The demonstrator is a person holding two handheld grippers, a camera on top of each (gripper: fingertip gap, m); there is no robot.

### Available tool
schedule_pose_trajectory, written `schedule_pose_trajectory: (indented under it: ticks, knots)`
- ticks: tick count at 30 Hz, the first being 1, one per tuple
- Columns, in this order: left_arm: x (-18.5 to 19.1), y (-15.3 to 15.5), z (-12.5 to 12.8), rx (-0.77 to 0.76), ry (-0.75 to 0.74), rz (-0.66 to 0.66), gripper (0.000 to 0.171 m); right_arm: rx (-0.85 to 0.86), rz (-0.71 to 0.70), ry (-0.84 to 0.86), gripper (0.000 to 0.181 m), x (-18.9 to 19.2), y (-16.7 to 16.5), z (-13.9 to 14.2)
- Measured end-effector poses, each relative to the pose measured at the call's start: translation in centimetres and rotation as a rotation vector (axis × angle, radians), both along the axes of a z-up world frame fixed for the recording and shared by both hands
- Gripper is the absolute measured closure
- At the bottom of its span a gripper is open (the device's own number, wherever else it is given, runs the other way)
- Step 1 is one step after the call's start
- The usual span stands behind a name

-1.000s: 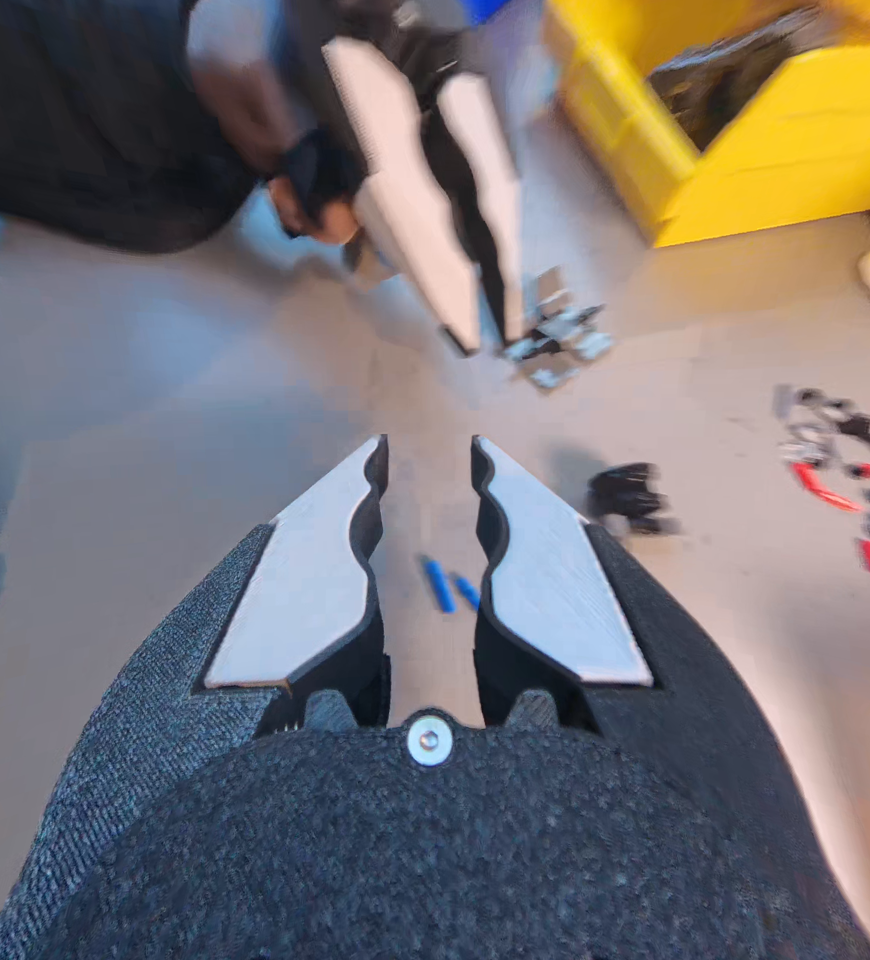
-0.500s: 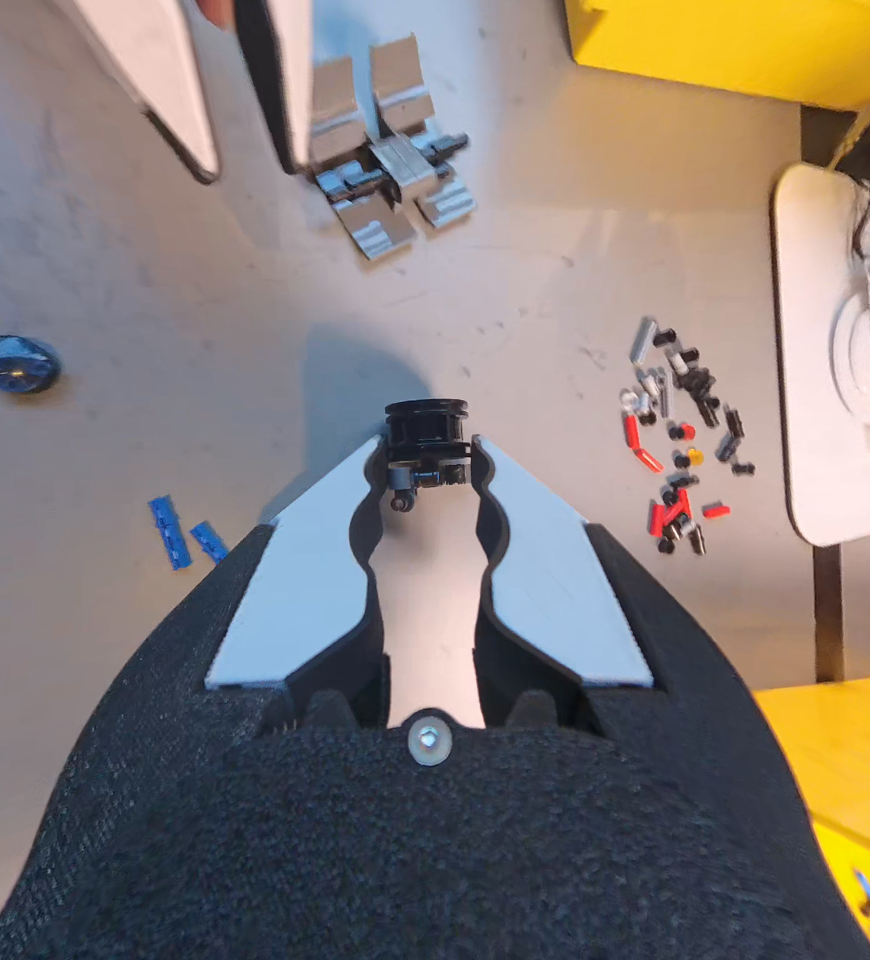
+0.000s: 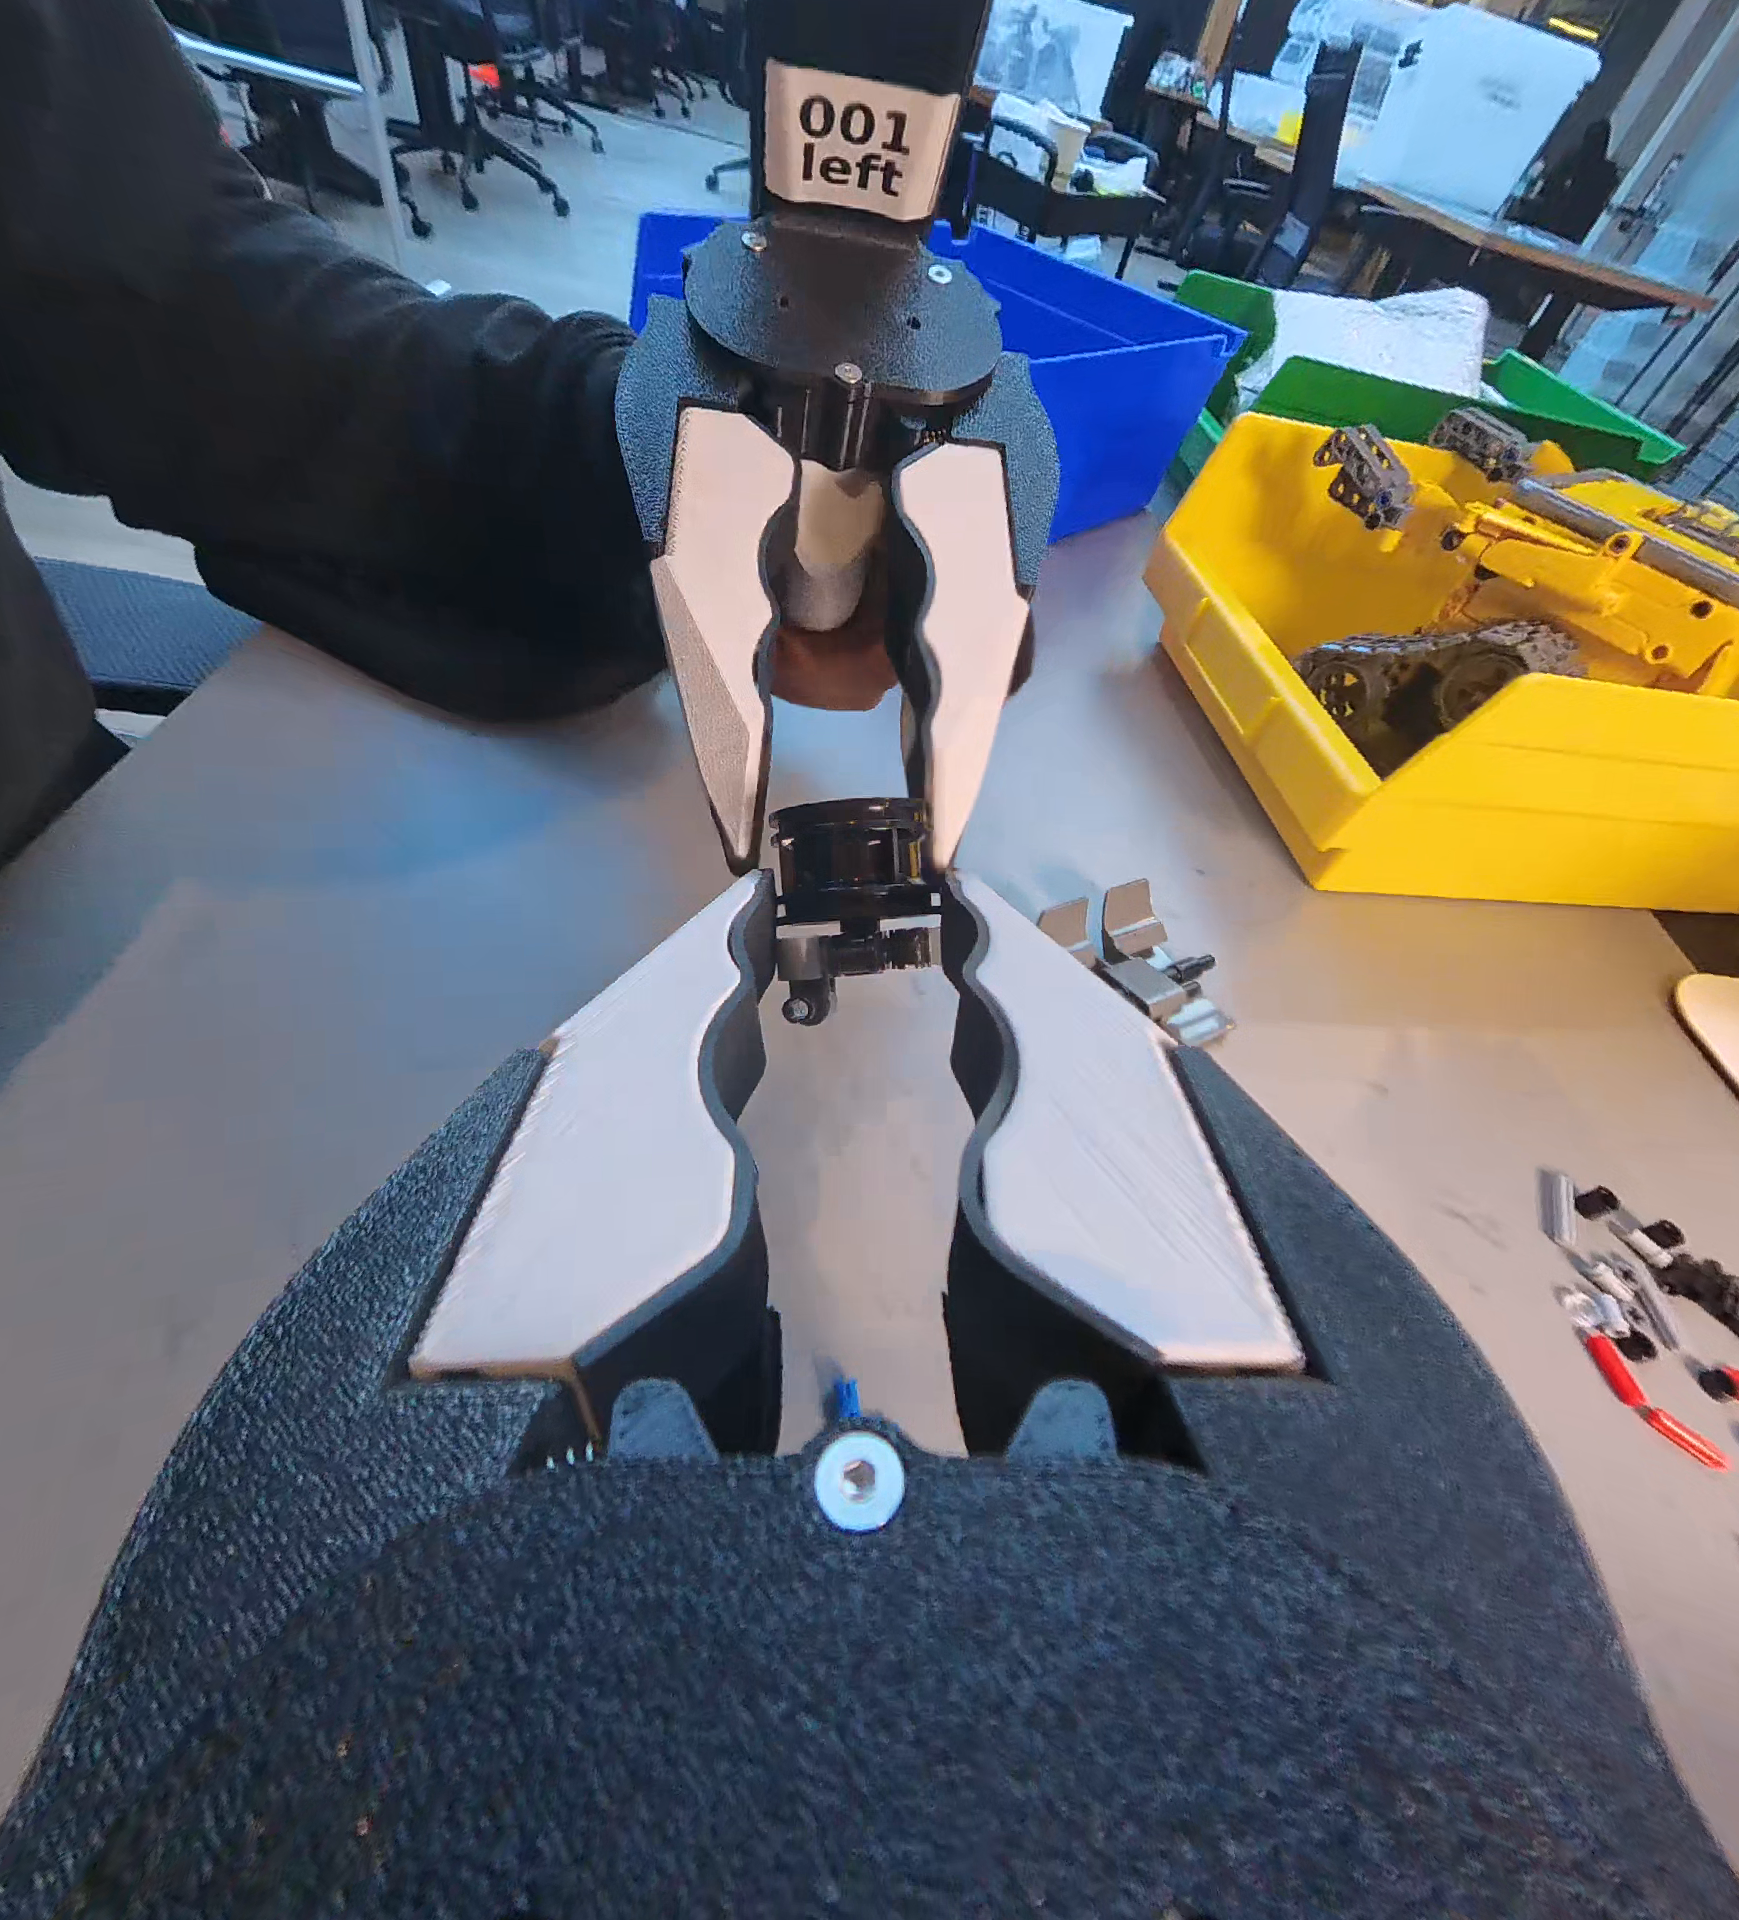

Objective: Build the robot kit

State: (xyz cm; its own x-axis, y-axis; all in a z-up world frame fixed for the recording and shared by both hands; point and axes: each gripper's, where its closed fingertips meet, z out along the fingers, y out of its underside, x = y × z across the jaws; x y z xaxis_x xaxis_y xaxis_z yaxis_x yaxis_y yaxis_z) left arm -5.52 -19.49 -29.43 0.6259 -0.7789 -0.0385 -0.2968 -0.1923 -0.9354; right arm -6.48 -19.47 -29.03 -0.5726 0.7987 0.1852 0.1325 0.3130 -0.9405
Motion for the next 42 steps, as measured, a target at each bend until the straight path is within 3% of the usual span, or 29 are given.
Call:
schedule_pose_trajectory:
  ticks: [3, 9, 13, 21, 33, 37, 39, 42]
  knots:
    - [-0.2, -0.5, -0.5, -0.031, 0.019, -0.014, 0.143, 0.003, 0.004, -0.05, 0.149, -0.1, -0.6, -0.8]
    - [-0.5, -2.9, -4.4, -0.2, 0.211, -0.057, 0.143, 0.143, 0.004, -0.26, 0.149, 0.6, -2.1, -4.9]
    - [-0.2, -3.7, -5.4, -0.256, 0.244, -0.082, 0.143, 0.215, 0.0, -0.367, 0.144, 1.8, -2.1, -6.6]
    - [1.1, -3.7, -5.9, -0.262, 0.216, -0.114, 0.142, 0.216, -0.039, -0.501, 0.152, 3.7, 0.1, -7.5]
    - [1.3, -3.6, -6.2, -0.25, 0.19, -0.135, 0.132, 0.208, -0.006, -0.55, 0.164, 3.4, 0.0, -8.4]
    - [1.7, -3.6, -6.4, -0.233, 0.206, -0.149, 0.14, 0.203, -0.008, -0.548, 0.166, 3.6, 0.0, -8.4]
    - [2.0, -3.5, -6.4, -0.237, 0.197, -0.147, 0.14, 0.203, -0.007, -0.536, 0.166, 3.8, 0.3, -8.0]
    - [2.5, -3.1, -6.4, -0.247, 0.19, -0.129, 0.141, 0.15, -0.004, -0.456, 0.166, 3.8, 0.2, -5.2]
